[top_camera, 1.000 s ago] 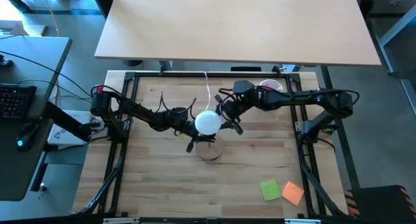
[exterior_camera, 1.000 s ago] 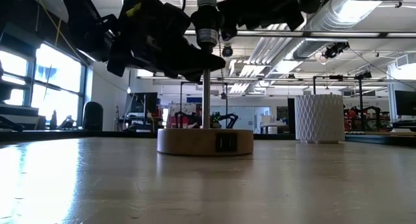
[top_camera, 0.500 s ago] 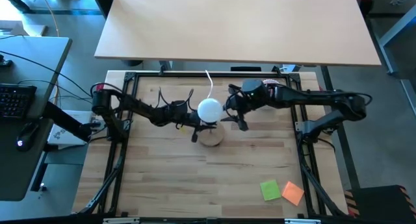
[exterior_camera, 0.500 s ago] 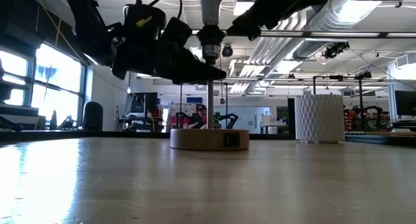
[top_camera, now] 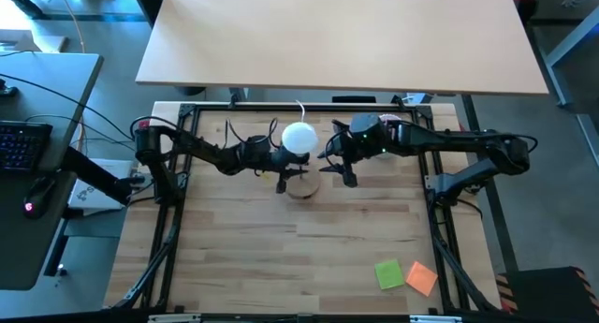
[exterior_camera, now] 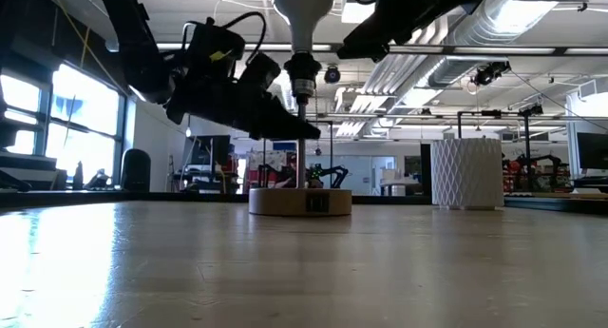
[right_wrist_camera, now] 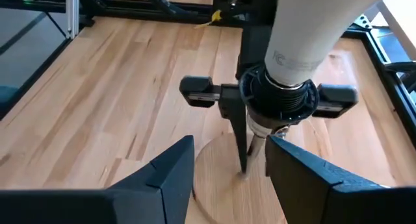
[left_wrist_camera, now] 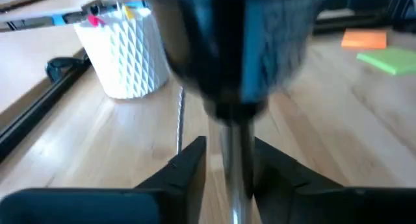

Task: Screw lightbulb
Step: Insert the lightbulb into the lamp

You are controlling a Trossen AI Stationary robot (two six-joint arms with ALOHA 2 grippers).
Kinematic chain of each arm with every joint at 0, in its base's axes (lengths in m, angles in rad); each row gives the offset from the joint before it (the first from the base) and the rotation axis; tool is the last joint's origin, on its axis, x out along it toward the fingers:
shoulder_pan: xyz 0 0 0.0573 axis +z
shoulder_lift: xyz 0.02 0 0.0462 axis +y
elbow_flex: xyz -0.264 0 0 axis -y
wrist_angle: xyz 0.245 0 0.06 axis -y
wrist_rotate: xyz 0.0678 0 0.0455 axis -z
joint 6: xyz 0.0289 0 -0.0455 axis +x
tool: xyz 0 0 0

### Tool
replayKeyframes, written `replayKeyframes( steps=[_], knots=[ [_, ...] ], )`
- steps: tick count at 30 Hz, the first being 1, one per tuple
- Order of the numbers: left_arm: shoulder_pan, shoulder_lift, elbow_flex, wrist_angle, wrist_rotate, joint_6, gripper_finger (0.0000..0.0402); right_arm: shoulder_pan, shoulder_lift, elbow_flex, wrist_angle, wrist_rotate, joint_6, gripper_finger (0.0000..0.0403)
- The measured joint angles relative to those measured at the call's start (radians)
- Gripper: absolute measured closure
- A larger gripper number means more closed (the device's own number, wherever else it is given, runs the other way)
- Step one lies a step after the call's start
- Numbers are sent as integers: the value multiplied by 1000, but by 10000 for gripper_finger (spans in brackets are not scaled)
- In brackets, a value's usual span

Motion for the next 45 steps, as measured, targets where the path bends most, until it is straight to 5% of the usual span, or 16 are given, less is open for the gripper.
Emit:
replayKeyframes(
  steps=[7, 16, 26, 31, 34, 40, 45],
  knots=[
    [4, -43, -1, -133, 12, -30, 245, 18, 0, -1, -29, 82, 7, 217],
    [1, -223, 0, -450, -6, 12, 234, 53, 0, -133, 93, 173, 60, 217],
    [4, -521, 1, -835, -203, 89, 234, 89, -26, -196, 206, 301, 81, 219],
    [20, -652, -76, -702, -365, 114, 250, 169, -123, -215, 192, 435, 2, 243],
    [45, -728, -164, -538, -362, 98, 281, 175, -203, -281, 262, 475, -12, 277],
    [64, -746, -300, -181, -232, -46, 385, 107, -300, -482, 622, 269, 84, 388],
    [5, -719, -265, -127, -316, -54, 397, 94, -286, -475, 793, 249, 129, 398]
  ],
)
